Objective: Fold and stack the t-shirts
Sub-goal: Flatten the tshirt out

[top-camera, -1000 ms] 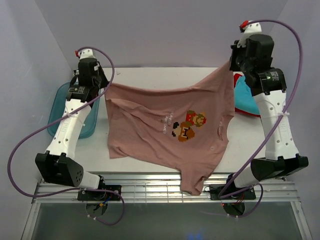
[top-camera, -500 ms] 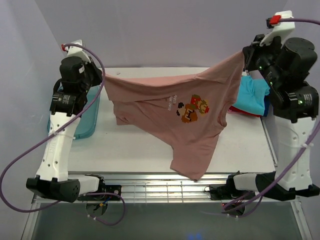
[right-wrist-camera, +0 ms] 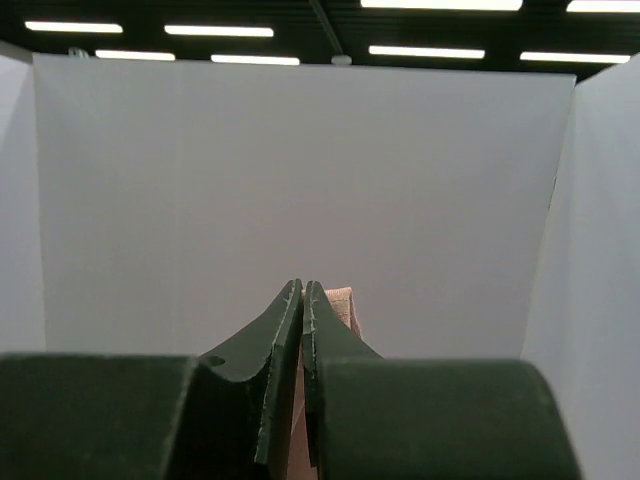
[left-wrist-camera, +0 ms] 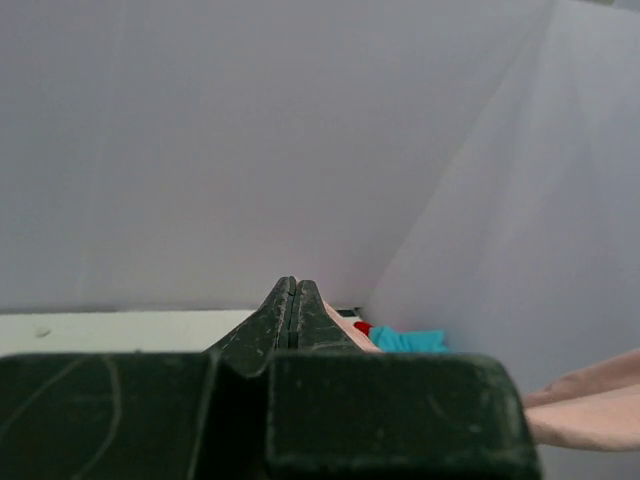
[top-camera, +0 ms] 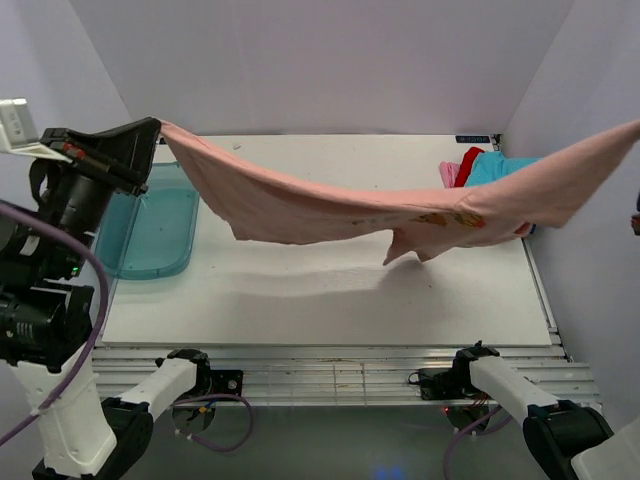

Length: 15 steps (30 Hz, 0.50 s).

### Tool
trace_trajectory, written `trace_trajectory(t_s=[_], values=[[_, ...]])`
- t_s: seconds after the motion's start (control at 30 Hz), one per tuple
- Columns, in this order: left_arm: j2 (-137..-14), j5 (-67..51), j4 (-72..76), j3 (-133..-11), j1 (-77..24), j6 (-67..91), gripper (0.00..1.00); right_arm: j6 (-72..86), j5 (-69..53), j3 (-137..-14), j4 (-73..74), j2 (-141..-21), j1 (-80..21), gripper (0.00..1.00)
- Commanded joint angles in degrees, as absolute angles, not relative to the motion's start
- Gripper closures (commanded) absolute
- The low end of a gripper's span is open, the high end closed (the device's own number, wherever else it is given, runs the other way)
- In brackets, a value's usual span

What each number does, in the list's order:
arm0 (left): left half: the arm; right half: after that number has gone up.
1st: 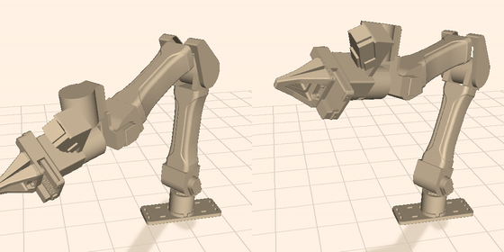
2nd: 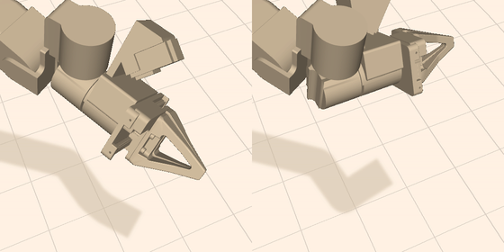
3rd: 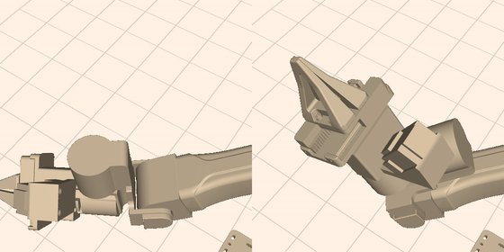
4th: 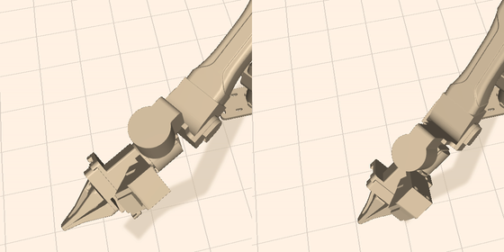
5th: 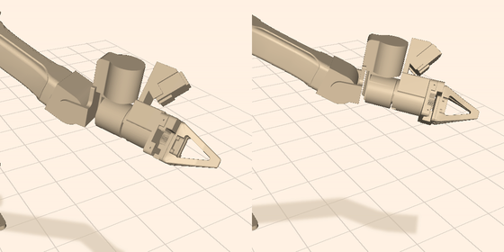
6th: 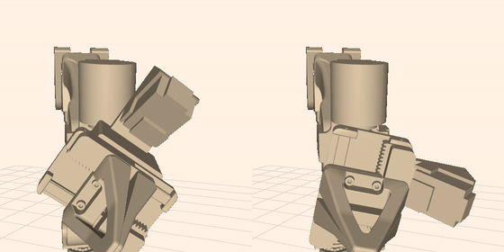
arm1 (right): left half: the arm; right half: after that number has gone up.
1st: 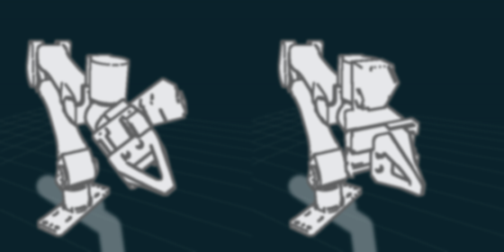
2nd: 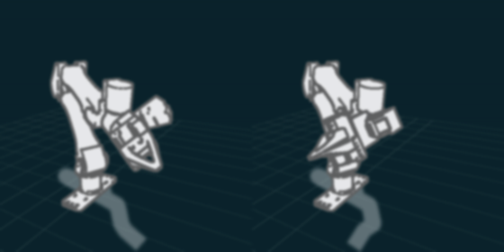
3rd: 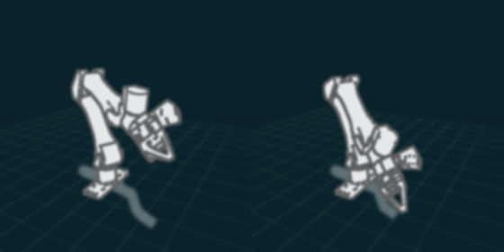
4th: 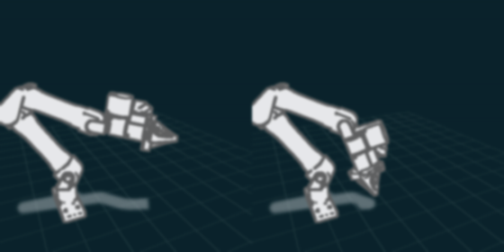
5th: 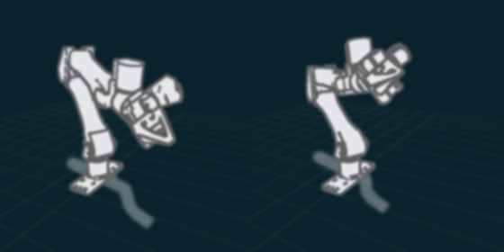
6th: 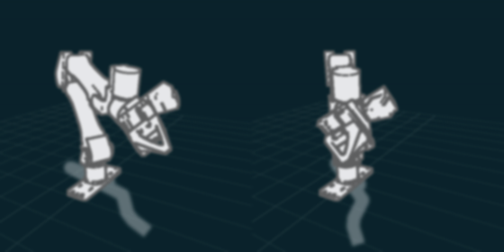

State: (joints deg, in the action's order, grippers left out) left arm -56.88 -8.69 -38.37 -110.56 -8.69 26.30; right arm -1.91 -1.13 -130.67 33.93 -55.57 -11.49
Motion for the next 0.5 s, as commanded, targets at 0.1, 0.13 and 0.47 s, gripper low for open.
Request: trace_trajectory(t_s=[0.1, 0.13, 0.47], values=[[-56.1, -12.7, -40.1, -118.3, -8.5, 32.3, 1.0, -0.6, -0.3, -132.3, 27.4, -53.9, -11.4, 0.92], [-55.8, -12.4, -40.7, -118.9, -8.5, 32.5, 1.0, -0.5, -0.3, -132.4, 27.3, -53.8, -11.5, 0.92], [-53.4, -6.3, -39.2, -104.8, -8.5, 31.3, 1.0, -0.4, 4.7, -122.5, 23.4, -56.2, -11.5, 0.92]])
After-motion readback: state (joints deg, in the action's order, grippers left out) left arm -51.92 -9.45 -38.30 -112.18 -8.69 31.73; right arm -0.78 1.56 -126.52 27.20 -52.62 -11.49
